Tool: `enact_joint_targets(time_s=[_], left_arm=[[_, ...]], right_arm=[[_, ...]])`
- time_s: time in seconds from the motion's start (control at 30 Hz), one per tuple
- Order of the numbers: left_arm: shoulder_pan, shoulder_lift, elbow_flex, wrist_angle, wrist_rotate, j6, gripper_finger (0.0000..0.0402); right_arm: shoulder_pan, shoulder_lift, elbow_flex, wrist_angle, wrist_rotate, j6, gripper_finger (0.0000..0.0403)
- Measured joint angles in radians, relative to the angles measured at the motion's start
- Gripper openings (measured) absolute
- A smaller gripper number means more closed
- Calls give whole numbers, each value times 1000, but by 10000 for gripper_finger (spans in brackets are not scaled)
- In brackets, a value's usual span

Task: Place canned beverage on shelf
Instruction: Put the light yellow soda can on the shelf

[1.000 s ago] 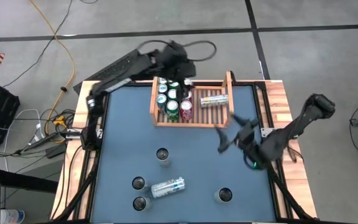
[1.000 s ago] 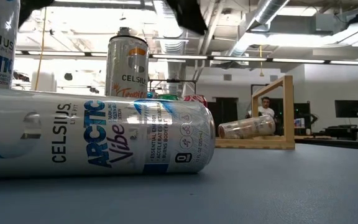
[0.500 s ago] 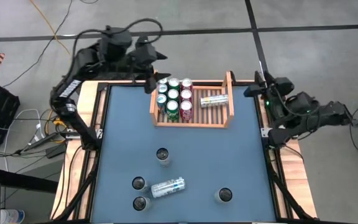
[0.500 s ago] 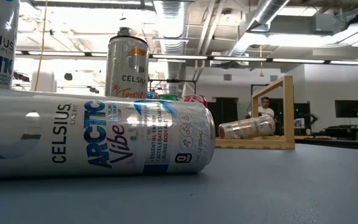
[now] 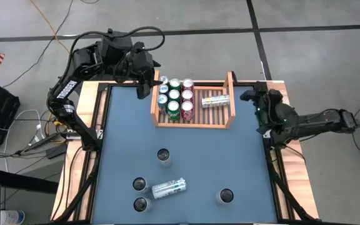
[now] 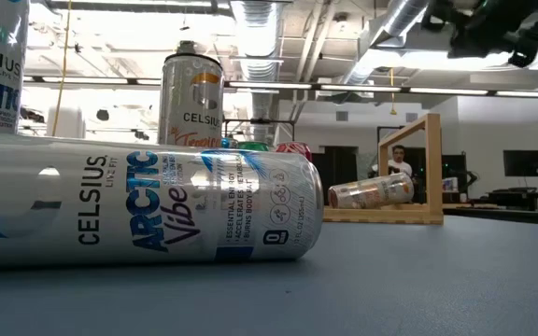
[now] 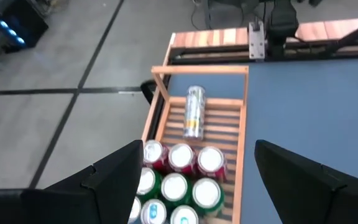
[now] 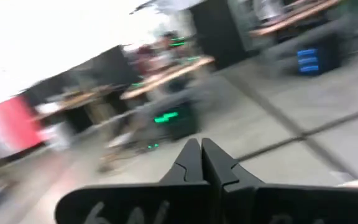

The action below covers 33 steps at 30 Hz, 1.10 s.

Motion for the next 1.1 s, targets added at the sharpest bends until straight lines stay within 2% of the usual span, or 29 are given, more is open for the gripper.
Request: enact_joint_targets(time_s=[0.03,0.07,0.17,0.23,0.3,0.37,0.4,0.43,0.47,0.57,0.6,0.67,0.73,0.8,0.9,0.97,1.03,1.1], left_arm=[[0,0,0,-10,0,0,296],[0,0,0,-24,0,0,296],[0,0,0,-48,1,13,296],[0,0,0,-56,1,26,296],[0,0,0,-62,7,34,296],[0,0,0,-64,13,35,296],[0,0,0,-63,16,38,296],[0,0,0,-64,16,41,296],[0,0,0,-63,16,42,296],[0,0,0,-64,16,36,296],[0,0,-2,-62,16,32,296],[0,0,-3,-63,16,26,296],[0,1,-4,-60,16,30,296],[0,7,-4,-50,17,41,296],[0,16,-4,-41,16,42,296],[0,24,-4,-25,15,41,296],[0,29,-4,-26,14,32,296],[0,30,-4,-25,8,26,296]], right_arm=[[21,3,0,-4,-53,8,3],[45,10,0,-11,-154,12,4],[102,21,9,-92,-646,98,2],[107,29,71,-272,-835,269,1],[87,28,168,-561,-992,463,1],[48,62,310,-832,-1175,533,1],[31,86,395,-960,-1213,549,0],[20,106,476,-1109,-1205,577,0],[0,126,560,-1279,-1153,612,0],[-84,206,797,-1814,-895,805,0],[-122,233,856,-1995,-839,896,0],[-215,272,920,-2254,-810,1039,0],[-318,286,914,-2297,-806,1061,0],[-435,276,843,-2191,-882,933,0],[-671,250,688,-1942,-1108,659,0],[-838,227,583,-1809,-1268,538,0],[-983,221,485,-1656,-1430,461,0],[-1089,222,416,-1589,-1520,440,0]])
